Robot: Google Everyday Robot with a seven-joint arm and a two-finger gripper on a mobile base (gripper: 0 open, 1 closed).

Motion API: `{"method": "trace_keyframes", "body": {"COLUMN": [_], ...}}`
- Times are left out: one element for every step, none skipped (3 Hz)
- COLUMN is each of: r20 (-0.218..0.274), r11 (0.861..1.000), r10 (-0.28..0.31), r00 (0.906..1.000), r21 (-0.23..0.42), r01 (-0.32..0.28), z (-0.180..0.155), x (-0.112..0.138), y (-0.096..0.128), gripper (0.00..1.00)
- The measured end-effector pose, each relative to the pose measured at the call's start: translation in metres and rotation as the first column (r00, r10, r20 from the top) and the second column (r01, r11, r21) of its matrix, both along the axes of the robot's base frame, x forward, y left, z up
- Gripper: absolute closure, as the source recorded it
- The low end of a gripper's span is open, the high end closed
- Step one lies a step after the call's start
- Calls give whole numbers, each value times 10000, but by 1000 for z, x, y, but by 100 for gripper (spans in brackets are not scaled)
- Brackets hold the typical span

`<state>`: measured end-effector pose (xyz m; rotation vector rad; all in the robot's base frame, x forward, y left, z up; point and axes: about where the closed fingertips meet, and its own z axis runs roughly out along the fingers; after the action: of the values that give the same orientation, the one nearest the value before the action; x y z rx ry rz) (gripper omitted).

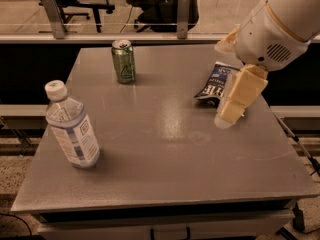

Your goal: Knock blue plastic bottle over

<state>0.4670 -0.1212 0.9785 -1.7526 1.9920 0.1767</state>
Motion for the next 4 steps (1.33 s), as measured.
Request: {"method": "trace_keyframes", "body": {"r20": [-71, -63, -26, -63], "r11": [9937, 9803, 9627, 9471], "r10": [879, 1584, 2120, 2372], "r00": [9961, 9874, 9773, 9714], "r21": [699, 1204, 1725, 2241], "r01": [-872, -1565, -2084, -2298], "z": [-8, -15, -21, -24], "x": [-2, -4, -4, -1], "y": [46, 90, 138, 177], "gripper": [0, 0, 0, 0]}}
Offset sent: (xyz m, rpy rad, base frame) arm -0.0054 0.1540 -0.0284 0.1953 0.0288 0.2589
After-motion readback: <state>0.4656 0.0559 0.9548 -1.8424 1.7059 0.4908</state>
